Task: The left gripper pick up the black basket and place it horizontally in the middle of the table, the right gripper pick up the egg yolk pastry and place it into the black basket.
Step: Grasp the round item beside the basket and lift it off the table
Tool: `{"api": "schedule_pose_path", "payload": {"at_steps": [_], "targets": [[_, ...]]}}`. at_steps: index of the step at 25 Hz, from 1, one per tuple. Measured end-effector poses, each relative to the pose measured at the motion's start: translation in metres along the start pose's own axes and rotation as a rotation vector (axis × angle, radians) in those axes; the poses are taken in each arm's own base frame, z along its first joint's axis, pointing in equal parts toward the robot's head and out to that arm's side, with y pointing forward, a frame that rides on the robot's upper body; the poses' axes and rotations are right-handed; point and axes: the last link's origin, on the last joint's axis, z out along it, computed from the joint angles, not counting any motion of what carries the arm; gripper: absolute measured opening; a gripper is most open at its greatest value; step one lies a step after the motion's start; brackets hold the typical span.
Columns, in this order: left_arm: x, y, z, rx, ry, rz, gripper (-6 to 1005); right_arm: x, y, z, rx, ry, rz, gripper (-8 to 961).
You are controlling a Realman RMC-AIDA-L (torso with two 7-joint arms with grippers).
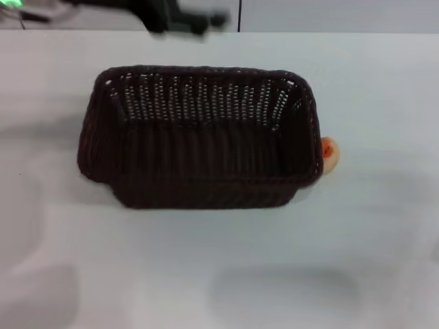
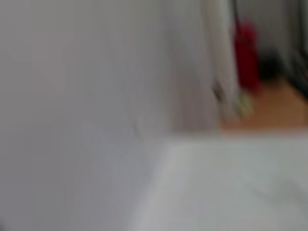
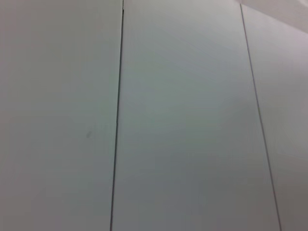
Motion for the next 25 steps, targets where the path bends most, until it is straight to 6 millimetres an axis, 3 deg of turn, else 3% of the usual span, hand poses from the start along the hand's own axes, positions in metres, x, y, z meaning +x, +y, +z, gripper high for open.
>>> {"api": "schedule_pose_path", "payload": {"at_steps": [2, 4, 5, 6, 7, 9, 14, 19, 25], "targets": [[0.002, -0.005, -0.010, 0.037, 0.059, -0.021, 659, 0.000, 0.001, -0.001, -0.004, 0.001, 0.002, 393], [0.000, -0.017, -0.042, 0.143, 0.211, -0.082, 667, -0.001, 0.005, -0.004, -0.030, 0.004, 0.011, 393], [0.000, -0.017, -0.042, 0.143, 0.211, -0.082, 667, -0.001, 0.005, -0.004, -0.030, 0.004, 0.011, 393], [-0.006, -0.019, -0.059, 0.200, 0.284, -0.120, 667, -0.001, 0.011, -0.008, -0.063, 0.008, 0.021, 393], [-0.006, -0.019, -0.059, 0.200, 0.284, -0.120, 667, -0.001, 0.011, -0.008, -0.063, 0.008, 0.021, 393], [-0.018, -0.016, -0.081, 0.264, 0.387, -0.185, 667, -0.001, 0.023, -0.015, -0.128, 0.028, 0.045, 394], [-0.041, -0.012, -0.103, 0.321, 0.496, -0.279, 667, 0.000, 0.045, -0.029, -0.243, 0.100, 0.105, 406], [-0.058, -0.012, -0.113, 0.355, 0.500, -0.330, 667, 0.003, 0.064, -0.044, -0.340, 0.194, 0.140, 426], [-0.066, -0.011, -0.119, 0.370, 0.490, -0.348, 667, 0.005, 0.070, -0.058, -0.388, 0.275, 0.159, 451]]}}
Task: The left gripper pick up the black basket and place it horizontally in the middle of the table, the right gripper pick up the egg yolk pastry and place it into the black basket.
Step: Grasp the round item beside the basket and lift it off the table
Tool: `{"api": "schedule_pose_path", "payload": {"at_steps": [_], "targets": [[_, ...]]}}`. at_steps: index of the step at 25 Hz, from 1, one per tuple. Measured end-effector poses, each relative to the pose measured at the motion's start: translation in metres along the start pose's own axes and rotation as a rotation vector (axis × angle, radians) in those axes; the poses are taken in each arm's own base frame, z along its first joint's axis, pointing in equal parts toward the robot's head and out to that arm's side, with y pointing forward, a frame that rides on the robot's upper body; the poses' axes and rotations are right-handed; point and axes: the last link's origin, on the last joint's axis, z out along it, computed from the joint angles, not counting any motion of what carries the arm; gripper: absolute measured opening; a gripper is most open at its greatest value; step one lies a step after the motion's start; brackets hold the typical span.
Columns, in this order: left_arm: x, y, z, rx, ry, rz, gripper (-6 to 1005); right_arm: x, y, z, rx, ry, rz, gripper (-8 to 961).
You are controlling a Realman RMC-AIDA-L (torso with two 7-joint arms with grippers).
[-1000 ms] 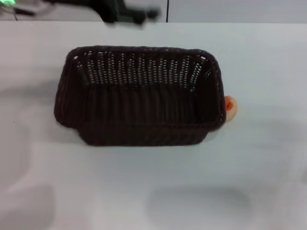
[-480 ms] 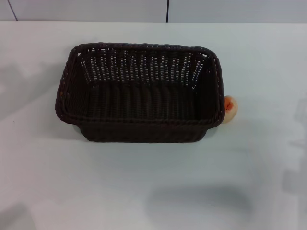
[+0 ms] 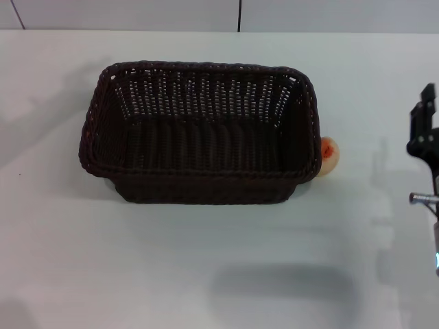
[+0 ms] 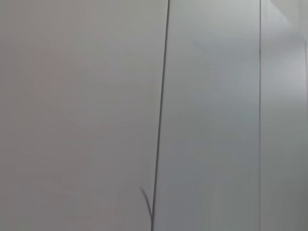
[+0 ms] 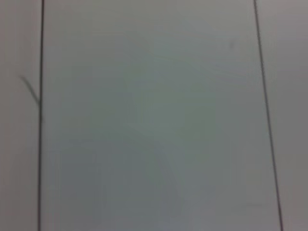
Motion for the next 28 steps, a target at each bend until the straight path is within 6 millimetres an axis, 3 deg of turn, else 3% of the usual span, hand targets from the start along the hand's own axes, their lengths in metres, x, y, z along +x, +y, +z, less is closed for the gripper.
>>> {"api": "schedule_pose_path", "payload": {"at_steps": [4, 10, 19, 28], "targets": [[-0.003, -0.003, -0.004, 0.010, -0.010, -0.009, 668, 0.007, 0.002, -0.007, -0.032, 0.036, -0.007, 467], [-0.004, -0.007, -0.009, 0.028, -0.006, -0.023, 668, 0.021, 0.006, -0.005, -0.082, 0.111, 0.001, 640], [-0.006, -0.008, -0.017, 0.043, -0.002, -0.032, 668, 0.045, 0.021, 0.011, -0.197, 0.257, -0.002, 640], [-0.007, -0.006, -0.017, 0.041, 0.003, -0.033, 667, 0.054, 0.029, 0.012, -0.258, 0.315, 0.000, 639]]}}
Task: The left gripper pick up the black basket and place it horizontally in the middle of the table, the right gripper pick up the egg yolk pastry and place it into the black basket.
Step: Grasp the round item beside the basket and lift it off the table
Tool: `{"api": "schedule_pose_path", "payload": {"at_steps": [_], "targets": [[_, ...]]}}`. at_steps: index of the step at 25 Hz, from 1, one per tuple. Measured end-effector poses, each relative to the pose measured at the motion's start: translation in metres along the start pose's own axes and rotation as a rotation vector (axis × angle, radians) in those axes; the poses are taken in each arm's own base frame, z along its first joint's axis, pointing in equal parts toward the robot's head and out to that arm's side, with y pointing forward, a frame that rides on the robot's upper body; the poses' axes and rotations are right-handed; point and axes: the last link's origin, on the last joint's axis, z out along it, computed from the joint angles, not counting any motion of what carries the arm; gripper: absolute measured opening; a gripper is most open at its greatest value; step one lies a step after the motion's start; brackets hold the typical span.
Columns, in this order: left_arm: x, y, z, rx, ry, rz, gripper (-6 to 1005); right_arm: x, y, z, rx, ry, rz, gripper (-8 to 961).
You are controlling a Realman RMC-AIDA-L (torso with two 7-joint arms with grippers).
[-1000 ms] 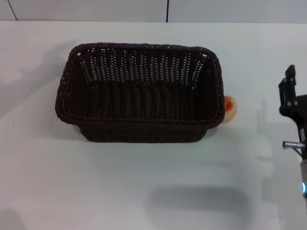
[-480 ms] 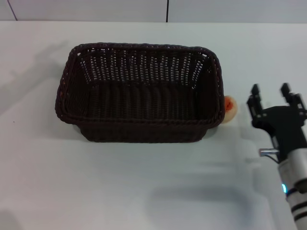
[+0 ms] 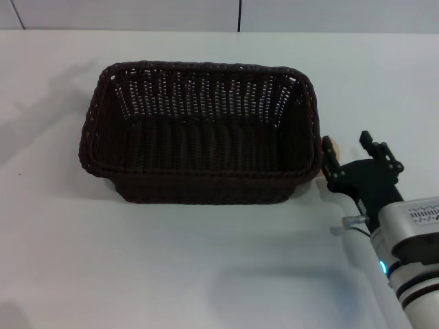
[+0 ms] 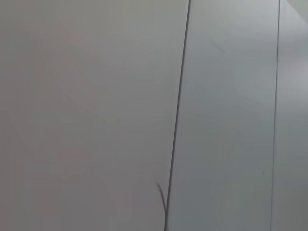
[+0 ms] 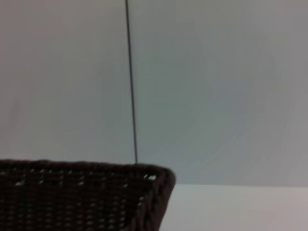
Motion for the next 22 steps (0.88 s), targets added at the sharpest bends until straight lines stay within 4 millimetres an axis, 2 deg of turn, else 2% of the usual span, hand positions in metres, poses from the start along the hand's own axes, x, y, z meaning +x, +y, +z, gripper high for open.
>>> {"api": "schedule_pose_path", "payload": {"at_steps": [22], "targets": [[0.001, 0.003, 0.000, -0.016, 0.019, -0.003, 667, 0.011, 0.000, 0.015, -0.064, 0.082, 0.017, 638]]}}
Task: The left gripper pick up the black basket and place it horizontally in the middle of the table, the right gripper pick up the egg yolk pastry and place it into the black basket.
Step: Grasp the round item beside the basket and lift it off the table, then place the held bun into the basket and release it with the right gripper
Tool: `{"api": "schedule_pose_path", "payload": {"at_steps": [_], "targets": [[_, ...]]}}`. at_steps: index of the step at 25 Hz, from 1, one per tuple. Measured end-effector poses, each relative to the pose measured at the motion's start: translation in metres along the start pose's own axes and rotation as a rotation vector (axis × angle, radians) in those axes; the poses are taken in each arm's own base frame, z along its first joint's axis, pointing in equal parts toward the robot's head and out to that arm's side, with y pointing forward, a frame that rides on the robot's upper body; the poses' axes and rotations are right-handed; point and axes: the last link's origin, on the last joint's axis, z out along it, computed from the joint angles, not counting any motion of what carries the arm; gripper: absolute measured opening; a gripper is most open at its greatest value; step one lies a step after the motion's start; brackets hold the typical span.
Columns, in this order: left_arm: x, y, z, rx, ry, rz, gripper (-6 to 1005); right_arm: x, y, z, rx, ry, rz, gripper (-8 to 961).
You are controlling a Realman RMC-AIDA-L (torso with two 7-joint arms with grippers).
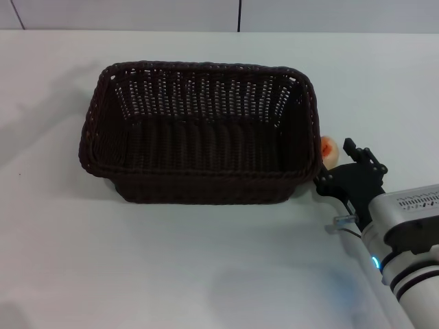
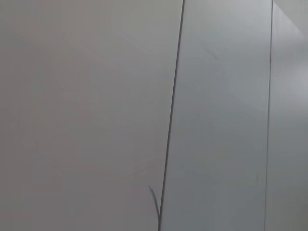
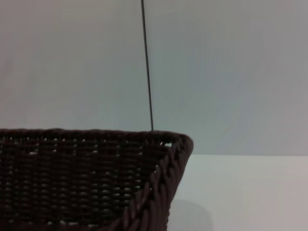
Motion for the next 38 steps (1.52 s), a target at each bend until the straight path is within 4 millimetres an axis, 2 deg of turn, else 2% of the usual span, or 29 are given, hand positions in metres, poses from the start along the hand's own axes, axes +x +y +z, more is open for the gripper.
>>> {"api": "schedule_pose_path", "payload": {"at_steps": [17, 24, 31, 38], "targets": [[0.004, 0.003, -0.006, -0.009, 0.033, -0.004, 662, 0.000, 0.003, 0.005, -0.029, 0.015, -0.016, 637], [0.005, 0.004, -0.010, -0.014, 0.041, -0.010, 663, 0.000, -0.002, 0.004, -0.001, 0.014, -0.001, 332], [0.004, 0.004, -0.014, -0.008, 0.039, -0.013, 663, 0.000, -0.005, 0.003, 0.020, 0.005, 0.009, 240], [0.003, 0.004, -0.019, -0.005, 0.039, -0.018, 664, -0.014, -0.028, -0.017, 0.180, -0.153, 0.050, 209]]}}
